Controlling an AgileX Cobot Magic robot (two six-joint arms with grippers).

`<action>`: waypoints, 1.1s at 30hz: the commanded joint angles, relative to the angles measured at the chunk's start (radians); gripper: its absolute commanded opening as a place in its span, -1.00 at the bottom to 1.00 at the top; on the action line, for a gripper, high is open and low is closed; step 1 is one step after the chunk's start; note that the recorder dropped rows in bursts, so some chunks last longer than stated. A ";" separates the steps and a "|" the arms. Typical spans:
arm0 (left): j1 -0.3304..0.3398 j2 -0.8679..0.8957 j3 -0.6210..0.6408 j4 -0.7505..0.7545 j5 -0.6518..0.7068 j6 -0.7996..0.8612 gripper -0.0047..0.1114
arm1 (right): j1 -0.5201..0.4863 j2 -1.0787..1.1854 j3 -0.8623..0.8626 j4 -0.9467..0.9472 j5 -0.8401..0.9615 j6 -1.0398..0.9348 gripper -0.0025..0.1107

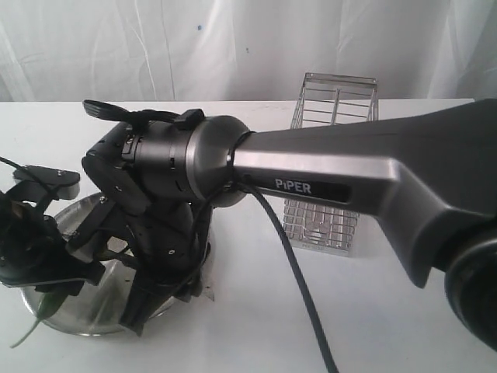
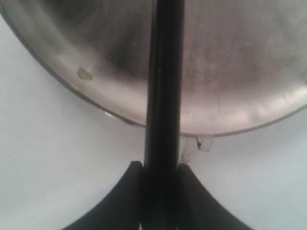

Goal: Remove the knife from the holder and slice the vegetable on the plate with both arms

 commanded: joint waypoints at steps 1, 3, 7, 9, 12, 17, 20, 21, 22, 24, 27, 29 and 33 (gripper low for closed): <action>0.071 -0.076 -0.017 -0.105 -0.008 -0.011 -0.92 | 0.004 0.048 0.029 -0.010 0.063 -0.001 -0.96; 0.088 -0.090 -0.017 -0.142 -0.011 0.010 -0.92 | 0.004 0.048 0.029 0.003 0.063 -0.001 -0.96; 0.097 -0.100 -0.017 -0.231 -0.023 0.061 -0.92 | 0.014 0.048 0.029 0.008 0.063 -0.001 -0.96; 0.097 -0.107 -0.019 -0.282 -0.030 0.105 -0.92 | 0.021 0.048 0.029 0.008 0.063 -0.001 -0.96; 0.097 -0.122 -0.019 -0.356 -0.033 0.166 -0.92 | 0.024 0.048 0.029 0.008 0.063 -0.003 -0.96; 0.097 -0.194 -0.019 -0.391 -0.030 0.184 -0.92 | 0.024 0.048 0.029 0.008 0.063 -0.003 -0.96; 0.097 -0.248 -0.019 -0.391 -0.024 0.184 -0.92 | 0.023 0.048 0.029 0.001 0.063 -0.001 -0.96; 0.097 -0.264 -0.019 -0.391 -0.022 0.184 -0.92 | 0.023 0.048 0.029 -0.003 0.063 -0.001 -0.96; 0.097 -0.276 -0.019 -0.391 -0.017 0.184 -0.92 | 0.023 0.048 0.029 -0.003 0.063 -0.001 -0.96; 0.097 -0.301 -0.019 -0.401 -0.002 0.184 -0.92 | 0.023 0.048 0.029 -0.003 0.063 -0.001 -0.96; 0.097 -0.330 -0.019 -0.442 0.017 0.184 -0.92 | 0.023 0.054 0.027 -0.013 0.063 -0.001 -0.96; 0.097 -0.338 -0.019 -0.482 0.021 0.212 -0.92 | 0.023 0.064 0.021 -0.015 0.063 -0.001 -0.96; 0.097 -0.344 -0.019 -0.532 0.045 0.263 -0.92 | 0.023 0.084 -0.021 -0.019 0.063 -0.001 -0.96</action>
